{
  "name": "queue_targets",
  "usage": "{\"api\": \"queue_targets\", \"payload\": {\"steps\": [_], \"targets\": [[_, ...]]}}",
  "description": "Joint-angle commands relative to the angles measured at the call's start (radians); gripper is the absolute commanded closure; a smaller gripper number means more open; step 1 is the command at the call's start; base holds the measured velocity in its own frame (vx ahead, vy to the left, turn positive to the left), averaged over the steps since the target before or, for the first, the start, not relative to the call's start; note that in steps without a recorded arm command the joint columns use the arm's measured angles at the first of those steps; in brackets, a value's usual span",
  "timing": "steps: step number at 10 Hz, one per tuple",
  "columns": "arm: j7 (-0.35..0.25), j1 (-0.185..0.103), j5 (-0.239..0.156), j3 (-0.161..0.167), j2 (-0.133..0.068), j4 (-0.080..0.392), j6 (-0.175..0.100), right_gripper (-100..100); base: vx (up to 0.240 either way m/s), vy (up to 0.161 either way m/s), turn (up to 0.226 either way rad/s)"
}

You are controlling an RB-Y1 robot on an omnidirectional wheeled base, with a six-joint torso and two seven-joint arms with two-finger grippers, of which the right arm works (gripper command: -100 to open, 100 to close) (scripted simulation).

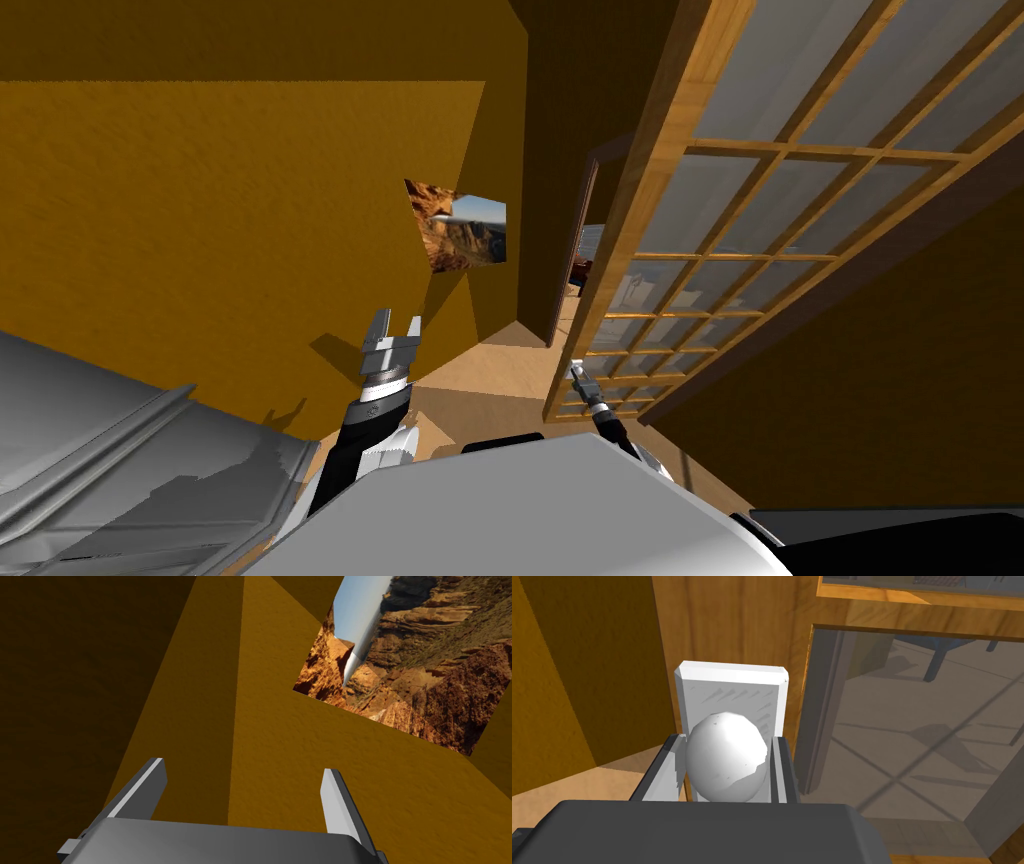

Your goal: Pull the door open

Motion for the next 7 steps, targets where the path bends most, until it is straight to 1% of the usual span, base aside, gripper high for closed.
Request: {"api": "queue_targets", "payload": {"steps": [1, 2, 4, 5, 6, 7], "targets": [[-0.023, 0.007, 0.011, 0.016, -0.013, 0.015, -0.033, 100, -0.211, -0.043, 0.109], [-0.035, 0.015, 0.017, 0.024, -0.022, 0.015, -0.047, 100, -0.210, -0.077, 0.106], [-0.055, 0.029, 0.028, 0.039, -0.037, 0.015, -0.070, 100, -0.197, -0.041, 0.079], [-0.046, 0.034, 0.024, 0.034, -0.034, -0.004, -0.049, 100, -0.093, -0.021, 0.019], [-0.055, 0.043, 0.029, 0.039, -0.040, 0.002, -0.063, 100, -0.109, -0.037, 0.121], [-0.059, 0.047, 0.031, 0.041, -0.043, 0.006, -0.074, 100, -0.198, -0.079, 0.166]]}}
